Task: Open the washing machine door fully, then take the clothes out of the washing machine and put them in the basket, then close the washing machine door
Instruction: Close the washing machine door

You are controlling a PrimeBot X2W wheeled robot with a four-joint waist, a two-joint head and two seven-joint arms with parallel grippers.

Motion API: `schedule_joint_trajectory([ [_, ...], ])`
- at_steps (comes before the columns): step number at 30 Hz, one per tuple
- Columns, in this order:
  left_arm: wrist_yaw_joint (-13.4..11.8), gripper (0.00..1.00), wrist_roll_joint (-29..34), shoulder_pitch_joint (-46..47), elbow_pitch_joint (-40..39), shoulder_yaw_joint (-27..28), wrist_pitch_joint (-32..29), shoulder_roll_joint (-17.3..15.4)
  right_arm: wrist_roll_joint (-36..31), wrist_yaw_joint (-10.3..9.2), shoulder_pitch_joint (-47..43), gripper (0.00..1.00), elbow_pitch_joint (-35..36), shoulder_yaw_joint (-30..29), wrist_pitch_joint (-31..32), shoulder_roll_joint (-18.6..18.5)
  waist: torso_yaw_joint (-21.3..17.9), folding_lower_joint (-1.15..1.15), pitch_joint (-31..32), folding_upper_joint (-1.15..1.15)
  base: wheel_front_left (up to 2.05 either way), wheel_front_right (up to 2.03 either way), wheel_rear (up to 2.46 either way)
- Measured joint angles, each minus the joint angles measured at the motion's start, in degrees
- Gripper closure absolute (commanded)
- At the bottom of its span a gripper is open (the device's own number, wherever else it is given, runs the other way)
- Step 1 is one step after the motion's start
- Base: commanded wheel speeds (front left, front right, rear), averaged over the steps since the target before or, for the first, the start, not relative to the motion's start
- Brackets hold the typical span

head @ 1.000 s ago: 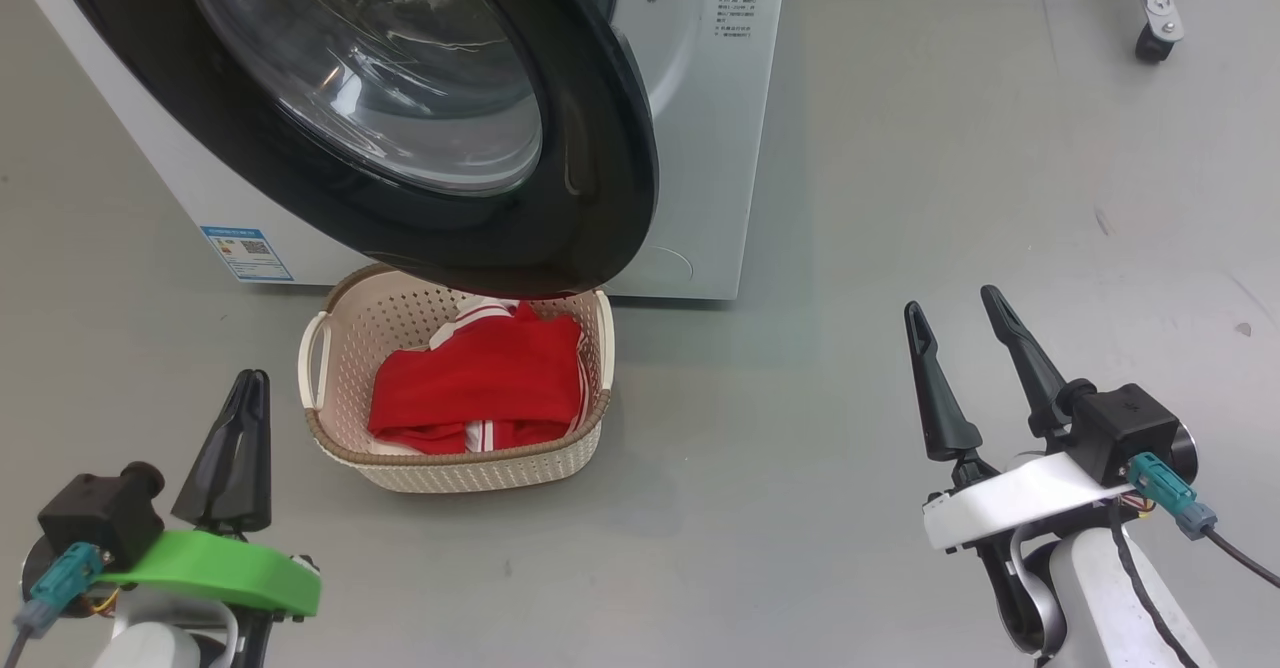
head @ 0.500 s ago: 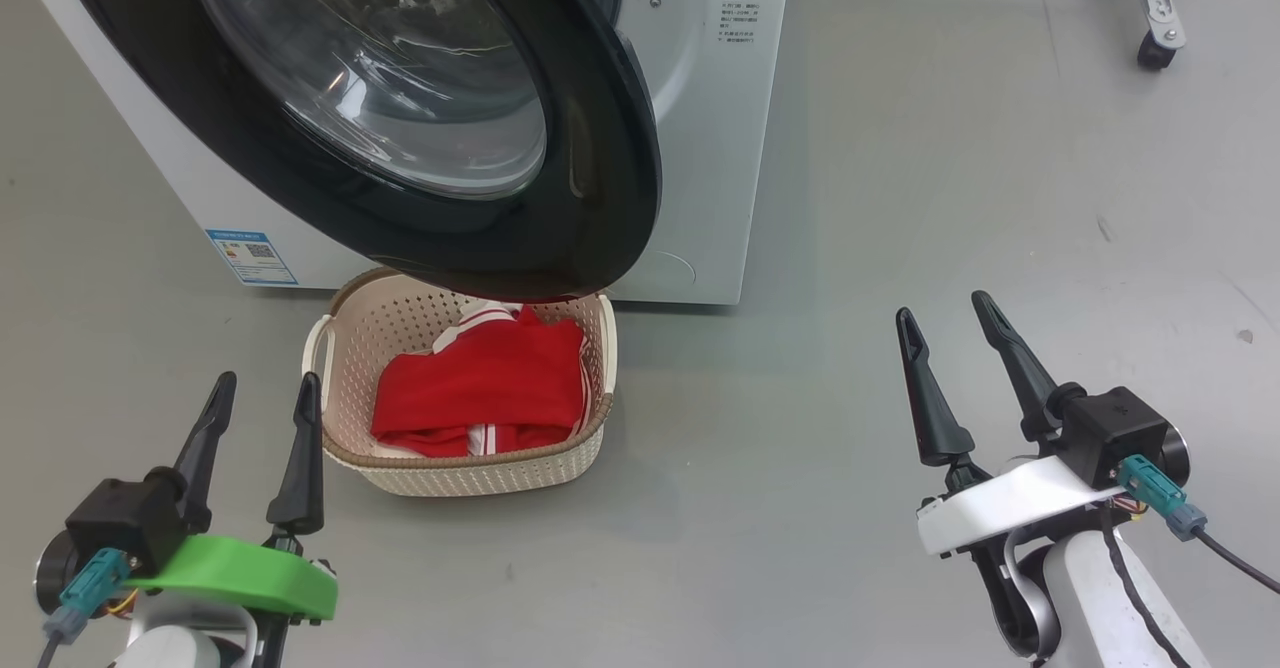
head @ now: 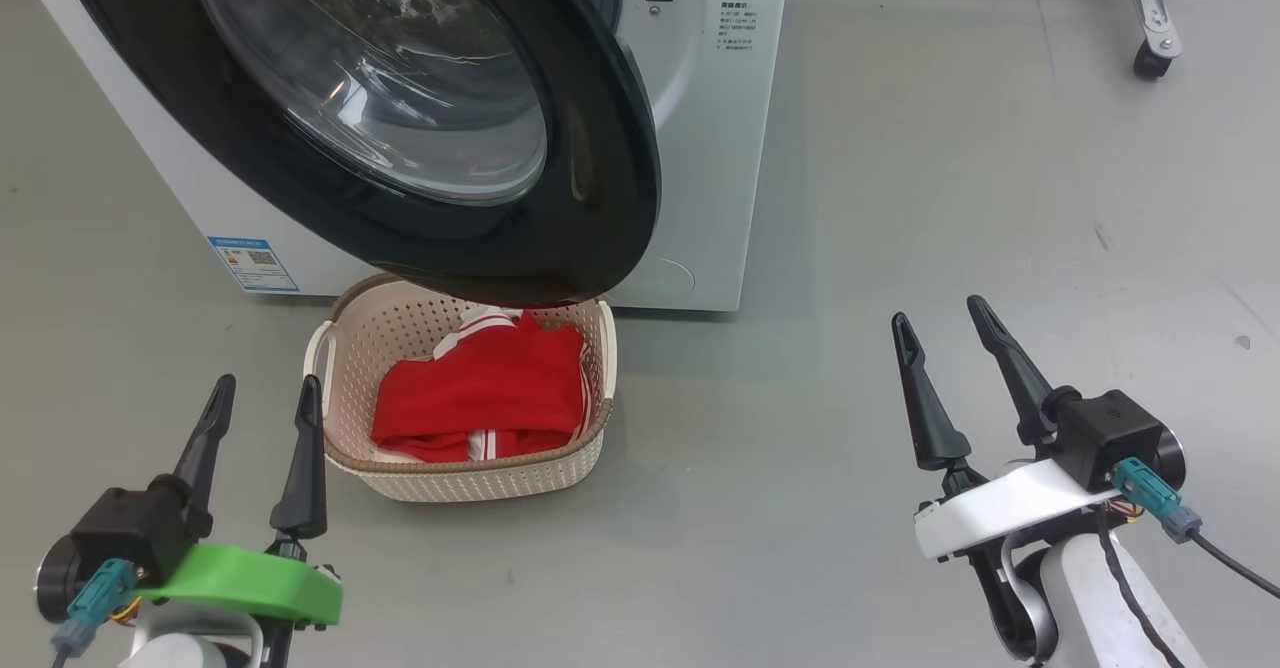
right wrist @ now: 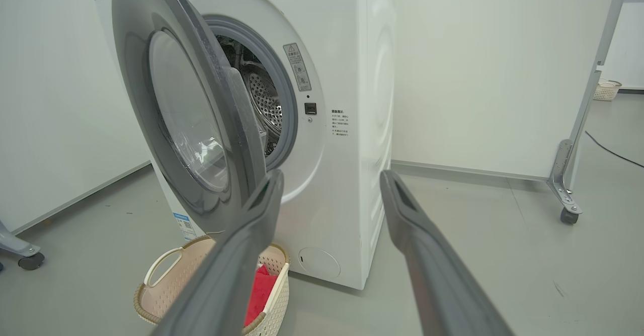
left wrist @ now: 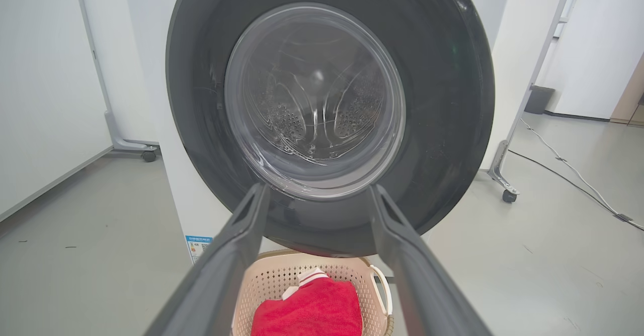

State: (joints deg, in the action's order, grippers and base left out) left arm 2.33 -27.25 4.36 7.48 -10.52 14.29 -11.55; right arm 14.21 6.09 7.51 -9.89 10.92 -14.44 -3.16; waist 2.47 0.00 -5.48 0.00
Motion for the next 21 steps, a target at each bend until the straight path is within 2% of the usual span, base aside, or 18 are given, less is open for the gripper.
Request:
schedule_joint_trajectory([
  [21,1.5,0.0,1.7,-0.8,-0.4,1.9,0.0,2.8,0.0,0.34,0.0,0.0,0.0,-0.7,0.0,0.1,0.1,0.0,-0.6,0.0,0.0,0.0,0.0],
])
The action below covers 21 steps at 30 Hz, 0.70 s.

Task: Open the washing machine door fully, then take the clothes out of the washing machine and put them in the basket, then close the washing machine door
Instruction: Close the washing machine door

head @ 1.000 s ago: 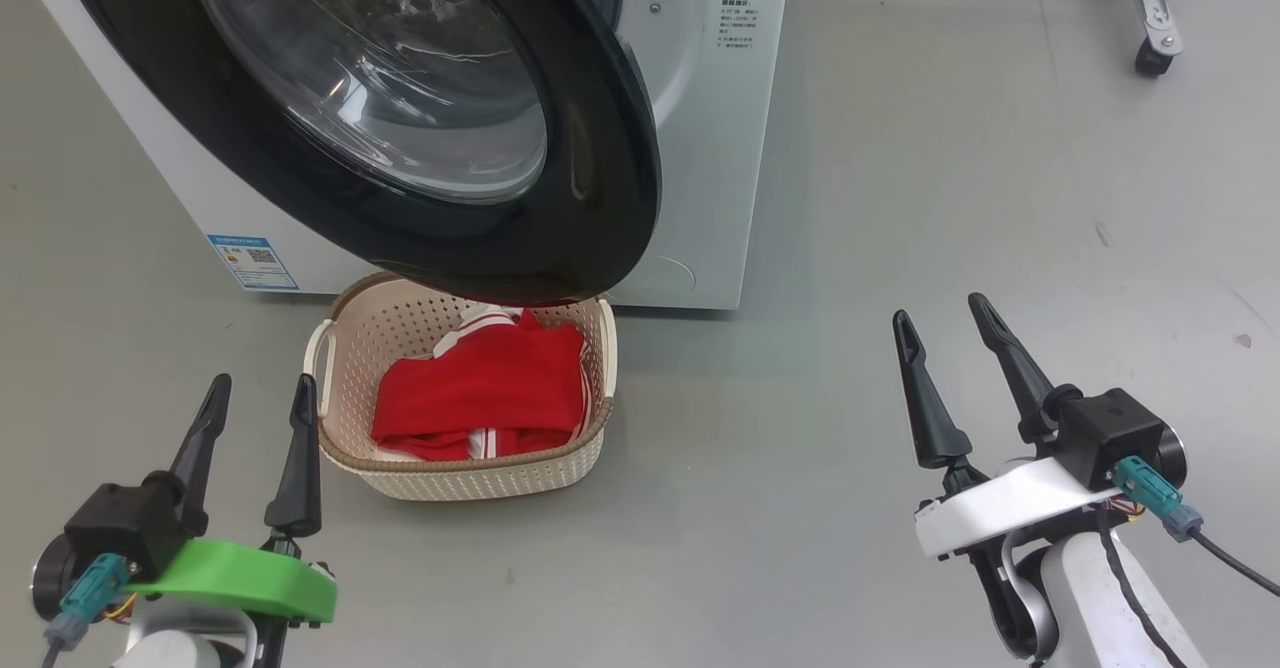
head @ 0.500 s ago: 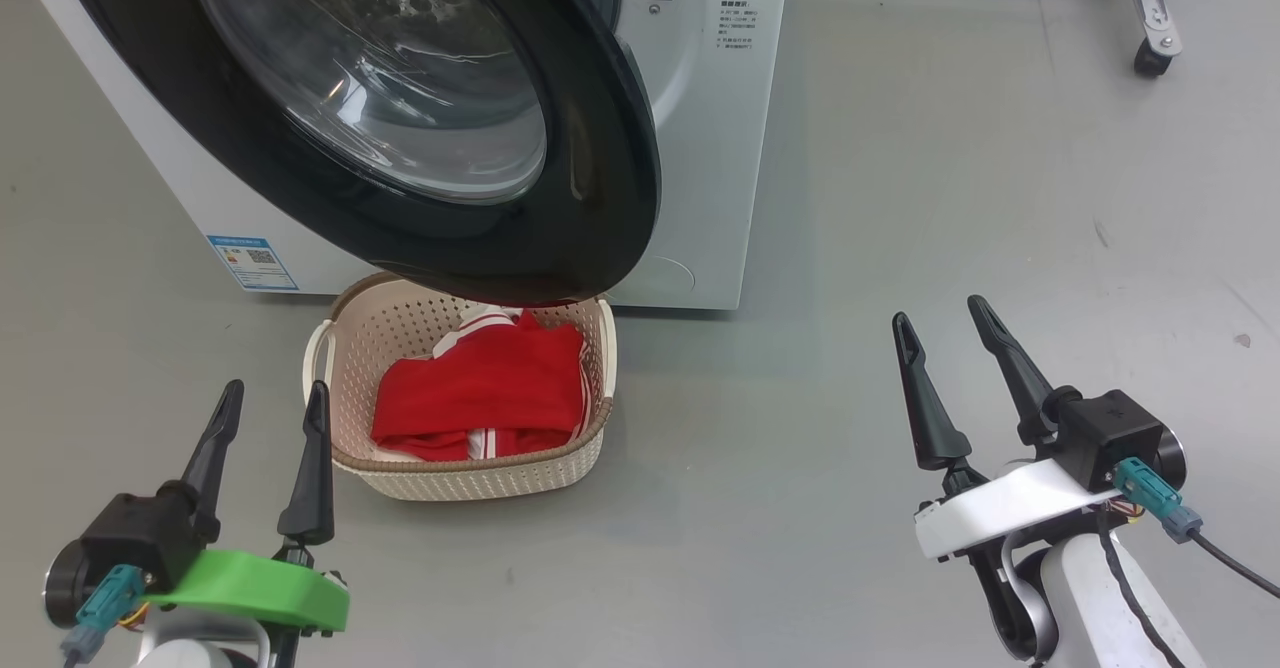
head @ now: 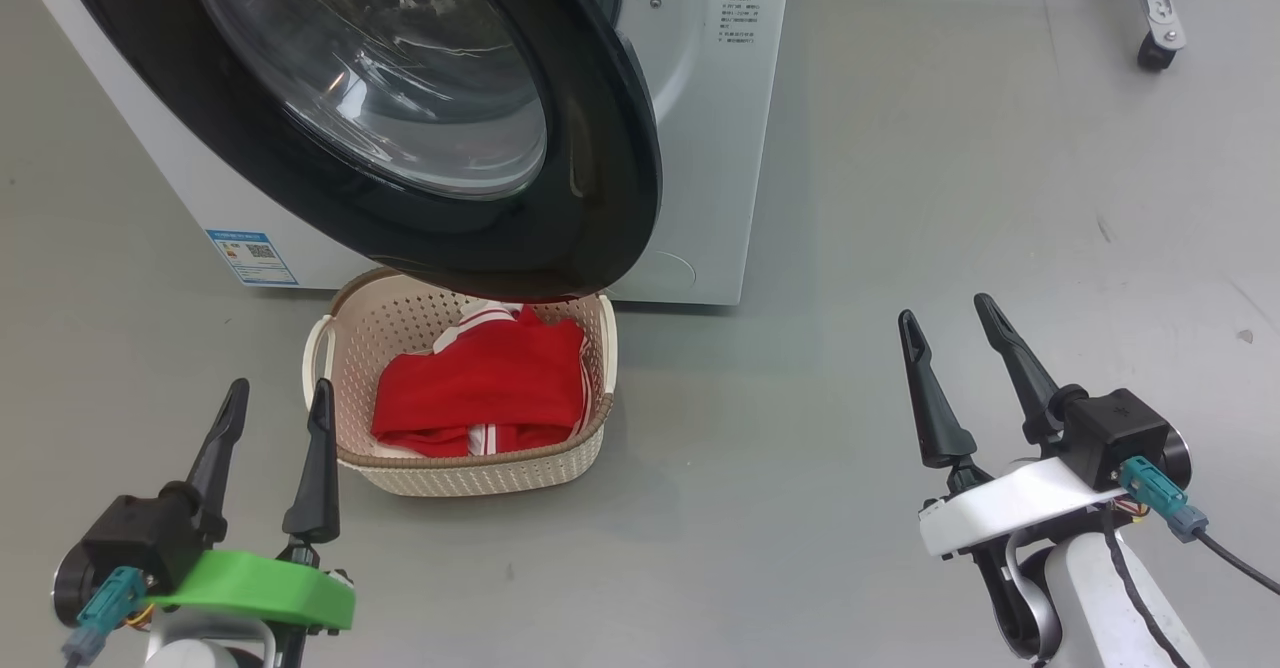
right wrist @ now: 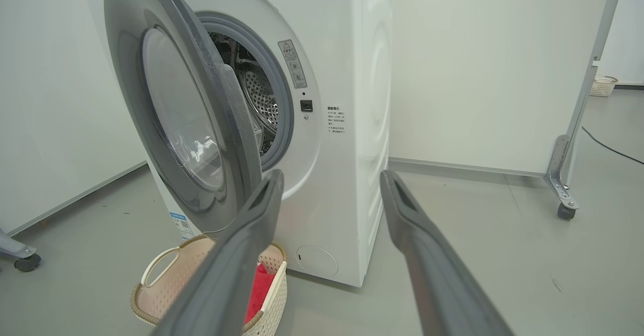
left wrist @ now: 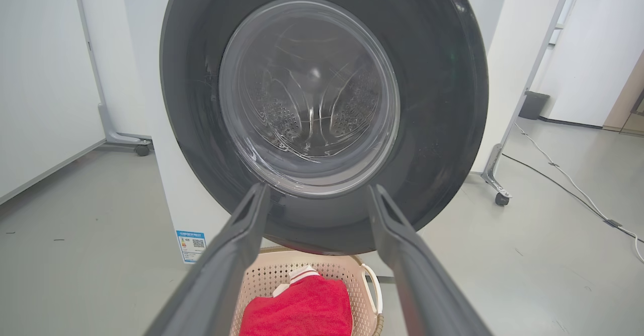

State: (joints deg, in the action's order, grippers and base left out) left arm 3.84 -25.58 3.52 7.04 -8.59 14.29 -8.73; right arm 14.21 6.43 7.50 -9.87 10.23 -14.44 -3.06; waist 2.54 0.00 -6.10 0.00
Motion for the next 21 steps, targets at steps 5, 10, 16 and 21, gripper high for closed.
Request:
schedule_joint_trajectory([
  [5,0.1,0.0,0.5,0.0,0.0,0.5,0.0,0.2,0.0,0.0,0.0,0.0,0.0,-0.1,0.0,0.0,0.0,0.0,0.2,0.0,0.0,0.0,0.0],
  [10,0.5,0.0,0.6,0.0,0.1,0.9,0.1,0.5,0.0,0.0,0.0,0.0,0.0,-0.2,0.0,0.0,0.0,0.0,0.4,0.0,0.0,0.0,0.0],
  [16,0.9,0.0,1.5,0.0,0.4,0.9,0.1,1.1,-1.1,0.01,0.0,0.84,0.0,-0.4,0.0,0.0,0.0,0.0,0.7,0.0,0.0,0.0,0.0],
  [21,1.5,0.0,2.1,0.0,0.4,0.2,0.1,2.3,-2.3,0.05,0.0,1.0,1.4,-0.3,0.0,-0.6,0.7,0.0,0.4,0.0,0.0,0.0,0.0],
])
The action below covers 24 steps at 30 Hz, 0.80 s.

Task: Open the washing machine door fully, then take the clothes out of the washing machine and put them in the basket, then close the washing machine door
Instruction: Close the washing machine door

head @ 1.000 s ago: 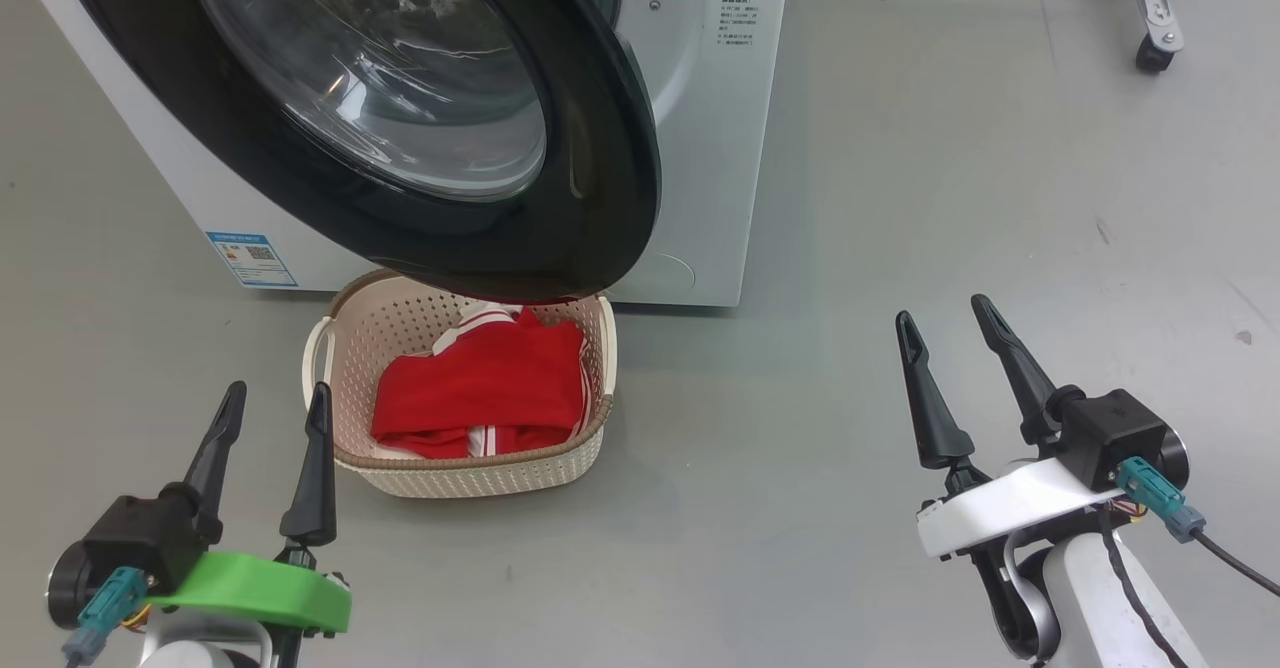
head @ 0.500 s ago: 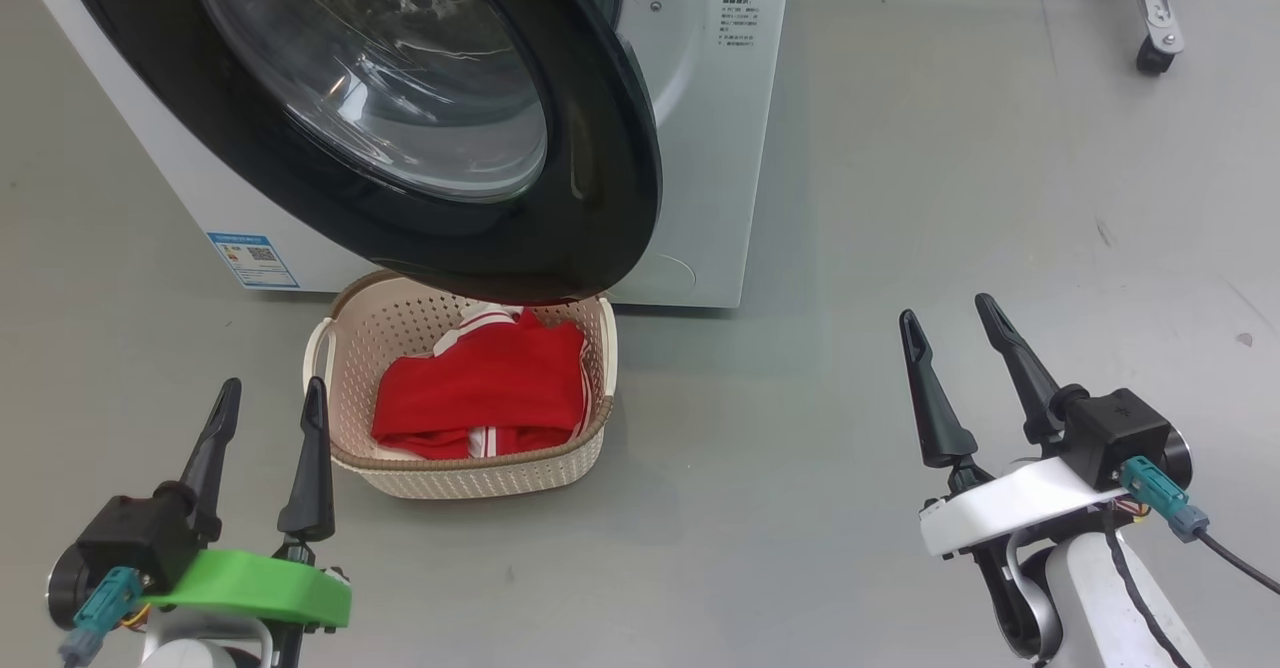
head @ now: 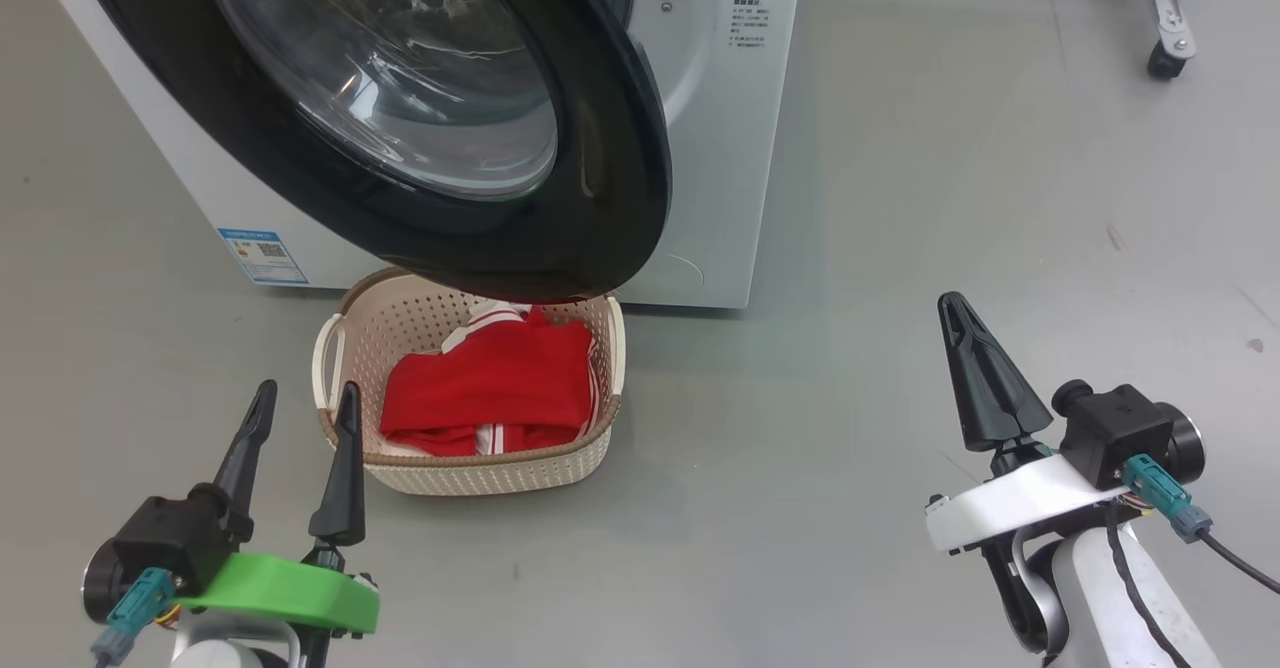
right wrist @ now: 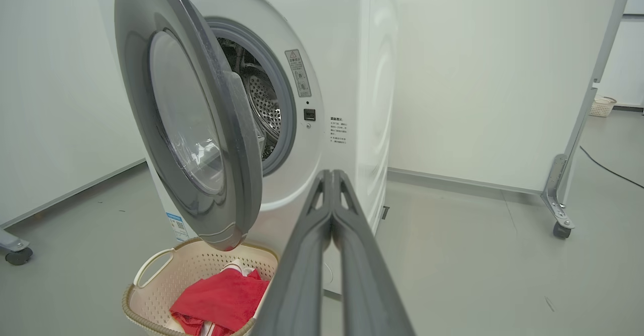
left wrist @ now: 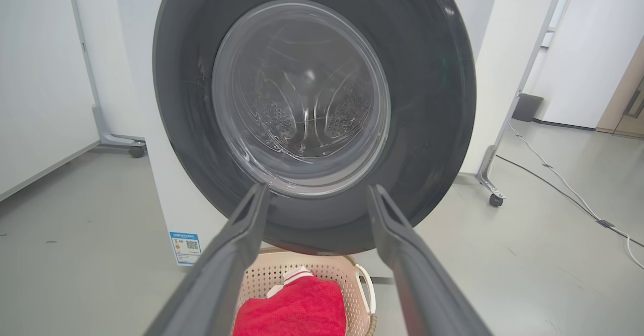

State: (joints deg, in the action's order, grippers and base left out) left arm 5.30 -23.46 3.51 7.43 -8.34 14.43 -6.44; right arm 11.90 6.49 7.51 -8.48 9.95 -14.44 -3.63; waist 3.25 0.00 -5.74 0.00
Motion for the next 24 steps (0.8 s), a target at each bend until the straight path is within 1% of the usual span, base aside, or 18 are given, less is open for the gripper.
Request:
schedule_joint_trajectory([
  [4,0.0,0.0,0.0,0.0,-0.2,-0.1,0.0,0.4,-1.6,0.01,0.5,1.0,1.5,0.9,0.0,-1.0,0.8,0.0,-1.0,0.0,0.0,0.0,0.0],
  [8,0.1,0.0,0.0,0.1,-0.7,-0.1,0.0,0.7,-3.1,0.23,2.5,1.0,2.3,3.8,0.0,-2.7,1.8,0.0,-2.4,0.0,0.0,0.0,0.0],
  [11,0.5,0.0,0.0,0.6,-0.8,-0.5,0.0,1.6,-4.6,0.51,4.8,1.0,2.5,6.4,0.0,-3.9,2.8,0.0,-3.7,0.0,0.0,0.0,0.0],
  [15,0.6,0.0,0.0,2.5,-0.9,-1.2,0.0,2.5,-5.5,0.51,8.2,1.0,2.5,8.6,0.1,-5.9,4.6,0.0,-5.4,0.0,0.0,0.0,0.0],
  [20,1.1,0.0,0.0,4.3,-0.9,-2.5,0.0,3.4,-5.2,0.51,12.8,1.0,2.5,11.8,1.4,-7.5,7.2,0.0,-7.6,0.0,0.0,0.0,0.0],
  [24,1.1,0.0,-0.1,6.1,-0.9,-4.3,0.0,3.8,-5.2,0.52,16.7,1.0,2.2,15.2,2.7,-10.2,9.6,0.0,-9.6,0.0,0.0,0.0,0.0],
])
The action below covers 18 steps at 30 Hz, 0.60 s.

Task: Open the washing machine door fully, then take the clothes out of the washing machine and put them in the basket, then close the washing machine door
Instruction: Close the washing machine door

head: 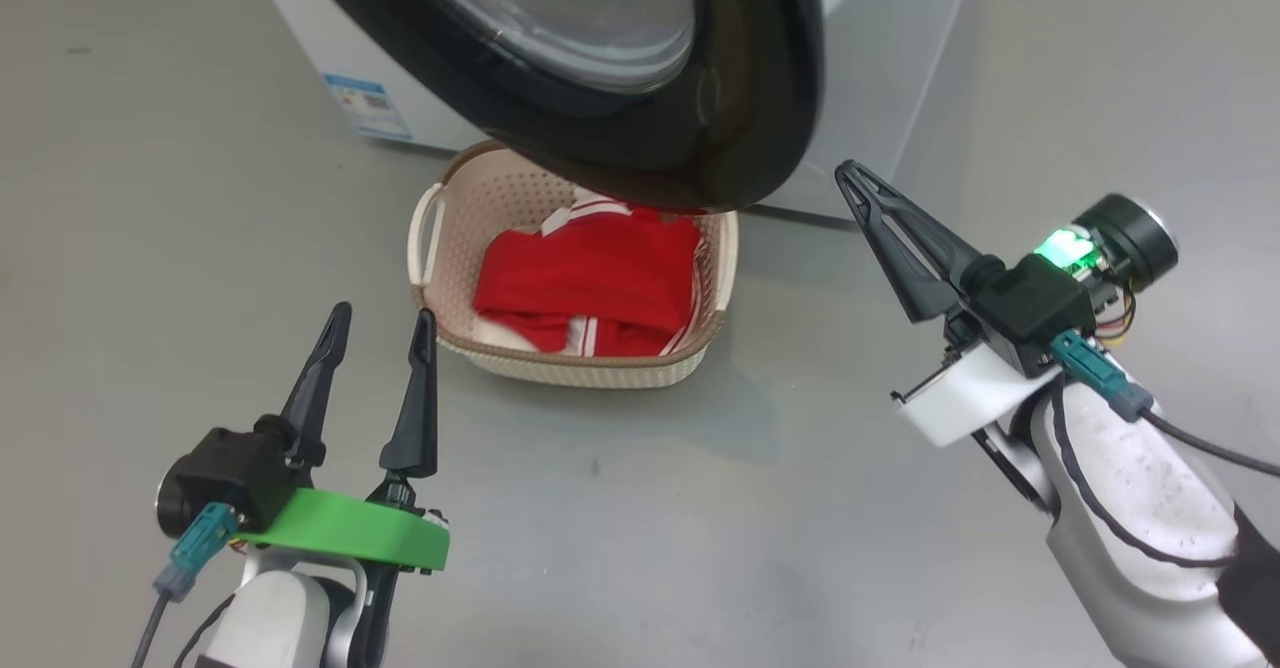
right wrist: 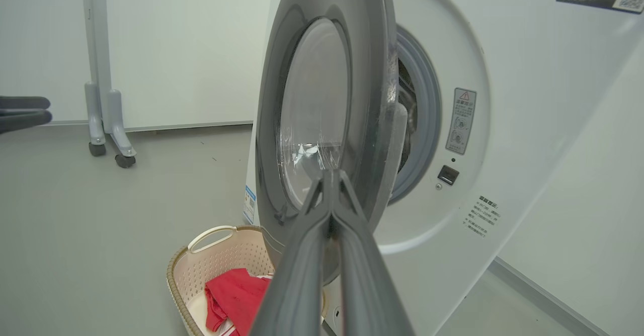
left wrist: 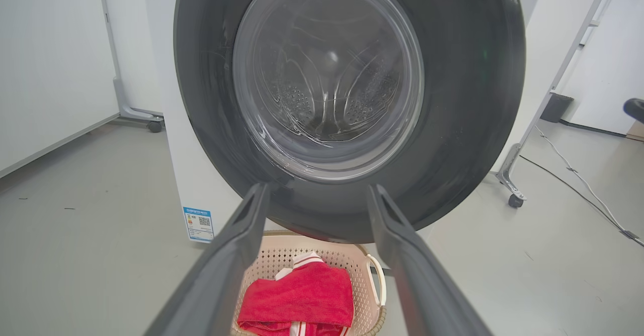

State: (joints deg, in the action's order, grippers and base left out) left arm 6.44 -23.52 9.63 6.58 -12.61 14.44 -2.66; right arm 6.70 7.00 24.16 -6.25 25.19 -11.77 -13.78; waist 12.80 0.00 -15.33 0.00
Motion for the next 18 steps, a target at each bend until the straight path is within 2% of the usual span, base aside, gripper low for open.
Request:
schedule_joint_trajectory([
  [8,0.4,0.0,-0.2,2.4,0.4,-1.3,0.0,0.3,1.4,0.01,8.2,1.0,-1.2,6.1,2.0,-2.8,4.6,0.0,-4.3,0.0,0.0,0.0,0.0],
  [18,0.5,0.0,-0.8,4.6,2.1,-2.3,0.0,0.7,5.2,0.01,15.5,1.0,-5.7,3.1,2.5,-4.9,9.5,0.0,-9.4,0.0,0.0,0.0,0.0],
])
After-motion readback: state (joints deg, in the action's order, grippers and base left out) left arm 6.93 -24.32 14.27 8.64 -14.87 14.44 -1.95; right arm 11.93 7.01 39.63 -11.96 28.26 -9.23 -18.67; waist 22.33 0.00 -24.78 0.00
